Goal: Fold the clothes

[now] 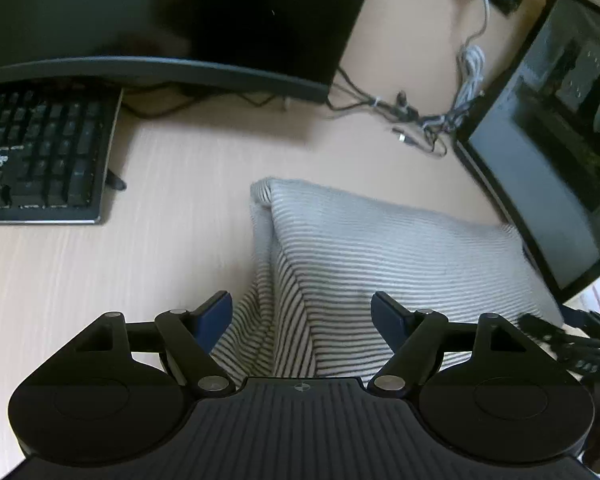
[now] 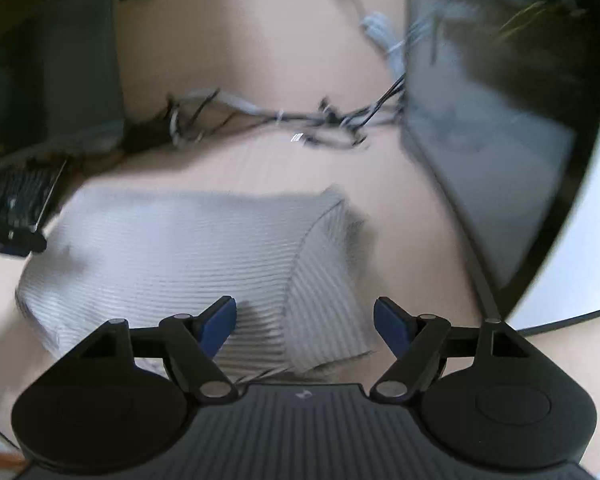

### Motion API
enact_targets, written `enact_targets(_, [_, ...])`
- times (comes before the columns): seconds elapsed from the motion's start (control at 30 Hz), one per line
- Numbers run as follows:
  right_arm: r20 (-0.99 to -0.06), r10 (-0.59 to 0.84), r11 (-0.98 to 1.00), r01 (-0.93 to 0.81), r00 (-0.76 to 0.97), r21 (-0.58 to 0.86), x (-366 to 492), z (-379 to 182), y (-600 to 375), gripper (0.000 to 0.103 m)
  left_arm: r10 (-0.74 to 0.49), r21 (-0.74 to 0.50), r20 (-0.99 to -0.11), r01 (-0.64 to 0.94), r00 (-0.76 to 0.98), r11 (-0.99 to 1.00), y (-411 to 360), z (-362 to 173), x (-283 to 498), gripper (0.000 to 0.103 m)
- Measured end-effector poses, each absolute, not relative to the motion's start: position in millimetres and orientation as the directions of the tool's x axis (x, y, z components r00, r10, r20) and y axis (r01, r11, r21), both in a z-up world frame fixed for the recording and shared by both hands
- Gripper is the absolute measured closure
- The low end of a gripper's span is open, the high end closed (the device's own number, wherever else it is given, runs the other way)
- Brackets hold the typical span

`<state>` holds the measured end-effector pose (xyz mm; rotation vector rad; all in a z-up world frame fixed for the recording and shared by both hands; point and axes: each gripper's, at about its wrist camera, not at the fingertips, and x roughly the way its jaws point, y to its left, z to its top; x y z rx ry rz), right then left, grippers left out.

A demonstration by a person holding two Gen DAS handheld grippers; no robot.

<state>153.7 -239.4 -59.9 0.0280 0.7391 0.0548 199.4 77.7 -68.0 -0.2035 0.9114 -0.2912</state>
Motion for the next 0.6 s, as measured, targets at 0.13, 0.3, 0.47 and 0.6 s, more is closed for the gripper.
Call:
enact_targets(0.13, [-0.684,0.06,0.995,-0.101,0.727,-0.021,159.1,-69.8,-222.7,0.028,-0.344,-0.274,-0.757,0.208,0.556,0.939,65.0,-76.5,201.4,0.022])
enact_targets(0.3, [-0.696,0.082,0.991,-0.136,0.713,-0.022,164.5,-71.2,-219.4,0.03,-0.355,-0.269,-0.765,0.233,0.537,0.934,53.4,-86.0,210.0,0.022])
enact_targets(0.47, [-0.7,0.139,0.988,-0.141,0.7,0.055,173.9,-64.8,-219.0,0.08,-0.379,-0.287,-0.752,0.25,0.539,0.925,53.3,-90.0,218.8,0.061])
enact_targets(0.6, [-0.613,0.328,0.918,-0.09,0.718,0.386,185.3,-35.8,-244.4,0.085,-0.373,-0.288,-0.689,0.237,0.622,0.928,67.8,-62.7,233.2,0.072])
